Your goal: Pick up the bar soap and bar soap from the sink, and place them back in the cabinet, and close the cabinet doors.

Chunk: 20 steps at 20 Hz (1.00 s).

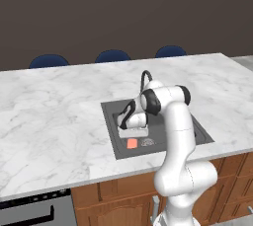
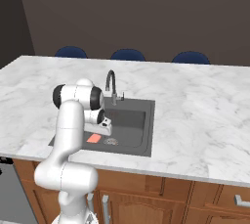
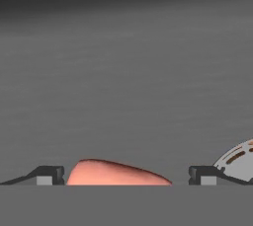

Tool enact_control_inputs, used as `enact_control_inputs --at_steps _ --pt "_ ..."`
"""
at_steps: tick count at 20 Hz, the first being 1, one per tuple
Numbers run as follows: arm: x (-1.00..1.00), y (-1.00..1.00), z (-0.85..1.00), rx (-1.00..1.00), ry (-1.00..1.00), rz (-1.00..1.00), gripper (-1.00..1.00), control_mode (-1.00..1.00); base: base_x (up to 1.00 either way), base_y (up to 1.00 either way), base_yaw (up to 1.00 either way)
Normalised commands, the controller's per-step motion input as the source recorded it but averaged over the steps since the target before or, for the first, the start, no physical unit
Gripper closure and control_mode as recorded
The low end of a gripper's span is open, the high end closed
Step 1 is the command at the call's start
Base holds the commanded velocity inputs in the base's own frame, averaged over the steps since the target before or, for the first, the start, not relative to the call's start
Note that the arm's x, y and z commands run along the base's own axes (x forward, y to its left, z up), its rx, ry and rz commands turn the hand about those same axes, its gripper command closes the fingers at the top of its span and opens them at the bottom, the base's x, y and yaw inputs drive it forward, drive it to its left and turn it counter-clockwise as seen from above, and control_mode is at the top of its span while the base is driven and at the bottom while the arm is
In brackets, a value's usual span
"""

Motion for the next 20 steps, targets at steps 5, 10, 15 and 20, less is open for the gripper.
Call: enact_control_inputs --at_steps 5,10,15,20 --pt "0.0 0.0 -0.08 0.0 0.01 0.0 -1.0 -1.0 0.0 0.0 0.0" --pt "0.0 0.01 -0.06 0.0 0.01 0.0 -1.0 -1.0 0.0 0.0 0.0" --pt "0.0 0.03 -0.04 0.0 0.02 0.0 -1.0 -1.0 0.0 0.0 0.0" --pt "0.0 0.03 -0.03 0.0 0.02 0.0 -1.0 -1.0 0.0 0.0 0.0"
